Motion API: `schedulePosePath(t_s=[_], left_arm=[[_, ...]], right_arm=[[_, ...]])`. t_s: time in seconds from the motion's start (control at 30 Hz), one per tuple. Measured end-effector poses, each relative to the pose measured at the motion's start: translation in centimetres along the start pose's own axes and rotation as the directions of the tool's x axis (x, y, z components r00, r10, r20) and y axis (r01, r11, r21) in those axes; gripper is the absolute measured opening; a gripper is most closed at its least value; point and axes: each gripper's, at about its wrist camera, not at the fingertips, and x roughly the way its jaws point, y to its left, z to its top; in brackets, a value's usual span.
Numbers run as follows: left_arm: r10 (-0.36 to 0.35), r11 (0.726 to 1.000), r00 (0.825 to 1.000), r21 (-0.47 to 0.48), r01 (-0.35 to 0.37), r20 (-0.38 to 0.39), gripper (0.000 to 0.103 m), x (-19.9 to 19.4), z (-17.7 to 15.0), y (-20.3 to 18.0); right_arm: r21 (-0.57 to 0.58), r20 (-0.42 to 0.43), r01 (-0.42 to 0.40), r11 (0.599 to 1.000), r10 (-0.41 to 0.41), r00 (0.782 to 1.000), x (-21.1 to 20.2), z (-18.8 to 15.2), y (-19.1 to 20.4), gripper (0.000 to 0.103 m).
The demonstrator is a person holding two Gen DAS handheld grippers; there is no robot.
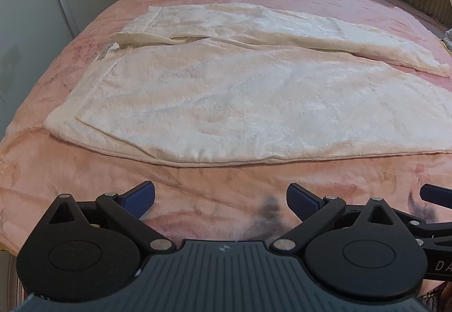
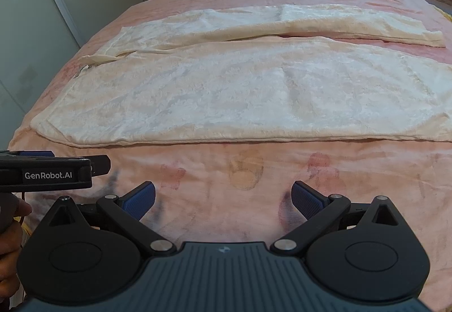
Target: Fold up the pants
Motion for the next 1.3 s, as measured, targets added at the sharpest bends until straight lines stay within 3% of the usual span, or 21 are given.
schedulePosePath(t_s=[1.3], left_arm=[[0.003, 1.0, 1.0, -0.003, -0.003, -0.013, 0.101, 0.57, -0.25, 0.13]], right_arm=[[0.004, -0.001, -0.01, 1.0, 0.01, 1.0, 0.24, -0.23, -0.07, 0.103]])
